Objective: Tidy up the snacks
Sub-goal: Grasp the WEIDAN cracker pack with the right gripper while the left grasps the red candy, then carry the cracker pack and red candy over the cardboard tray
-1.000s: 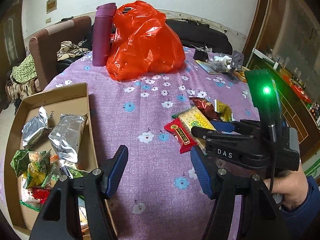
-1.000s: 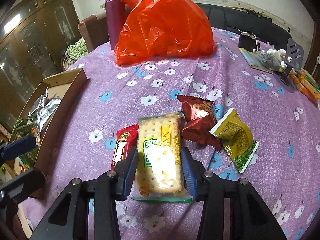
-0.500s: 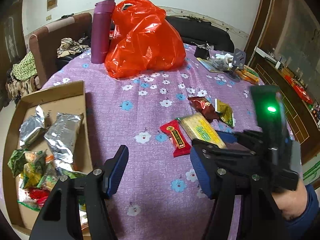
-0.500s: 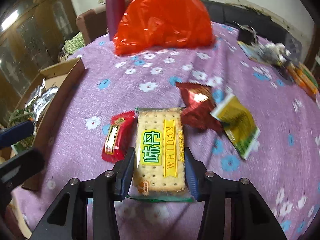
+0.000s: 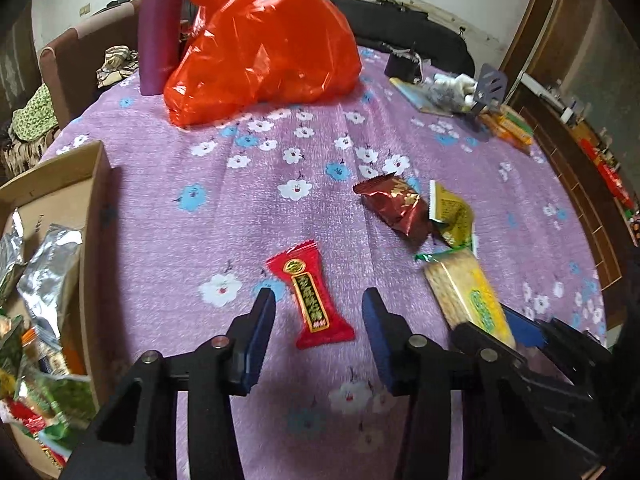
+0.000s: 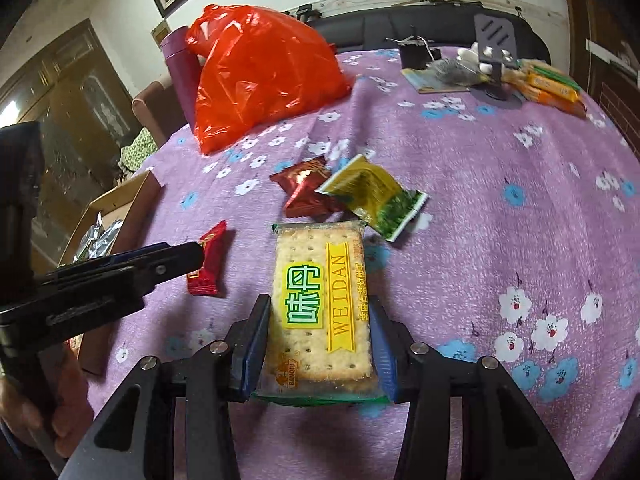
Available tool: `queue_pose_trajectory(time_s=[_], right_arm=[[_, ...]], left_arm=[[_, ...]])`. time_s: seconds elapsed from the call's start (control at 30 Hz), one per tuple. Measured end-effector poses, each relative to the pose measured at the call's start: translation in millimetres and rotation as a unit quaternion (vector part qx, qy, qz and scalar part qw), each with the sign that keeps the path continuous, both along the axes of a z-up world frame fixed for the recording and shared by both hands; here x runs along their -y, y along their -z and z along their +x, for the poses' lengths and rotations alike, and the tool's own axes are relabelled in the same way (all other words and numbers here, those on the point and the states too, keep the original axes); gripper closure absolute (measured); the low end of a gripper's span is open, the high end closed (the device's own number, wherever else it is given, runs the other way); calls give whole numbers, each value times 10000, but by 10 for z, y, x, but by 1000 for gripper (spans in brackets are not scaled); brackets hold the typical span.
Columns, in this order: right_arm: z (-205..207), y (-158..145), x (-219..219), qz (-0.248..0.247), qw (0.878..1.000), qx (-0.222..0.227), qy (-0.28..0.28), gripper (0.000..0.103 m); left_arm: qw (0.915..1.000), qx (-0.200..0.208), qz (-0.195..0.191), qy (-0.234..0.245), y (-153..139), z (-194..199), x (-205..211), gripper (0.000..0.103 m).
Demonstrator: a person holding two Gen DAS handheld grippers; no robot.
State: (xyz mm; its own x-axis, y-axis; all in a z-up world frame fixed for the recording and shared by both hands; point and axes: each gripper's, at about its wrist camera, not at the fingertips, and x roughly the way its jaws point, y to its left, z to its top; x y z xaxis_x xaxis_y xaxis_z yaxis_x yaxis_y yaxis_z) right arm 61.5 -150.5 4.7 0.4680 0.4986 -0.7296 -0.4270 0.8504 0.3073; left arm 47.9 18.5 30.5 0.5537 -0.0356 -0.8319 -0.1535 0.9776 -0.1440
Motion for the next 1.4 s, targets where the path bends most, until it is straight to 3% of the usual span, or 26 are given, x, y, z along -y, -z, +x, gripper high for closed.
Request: queue_pose_trajectory(time_s=[0.07, 0.17, 0.37, 0.67, 1.4], right_arm=[[11, 21, 34, 95, 9999, -49, -44, 53], [-10, 30, 57, 131, 9999, -32, -90, 53], [-9, 42, 74, 153, 9998, -24, -97, 53], [-29, 8, 90, 217, 9997, 86, -47, 53], [-168, -176, -10, 797, 9960, 187, -362, 53]], left_arm=[[9999, -84, 136, -57, 67, 59, 22, 61], [9997, -184, 186, -34, 193, 128, 57, 71], [9980, 101, 619, -55, 239, 128, 144, 84], [9985, 207, 506, -26, 200, 113, 138, 85], [9960, 741, 435, -240, -323, -460, -55, 84]])
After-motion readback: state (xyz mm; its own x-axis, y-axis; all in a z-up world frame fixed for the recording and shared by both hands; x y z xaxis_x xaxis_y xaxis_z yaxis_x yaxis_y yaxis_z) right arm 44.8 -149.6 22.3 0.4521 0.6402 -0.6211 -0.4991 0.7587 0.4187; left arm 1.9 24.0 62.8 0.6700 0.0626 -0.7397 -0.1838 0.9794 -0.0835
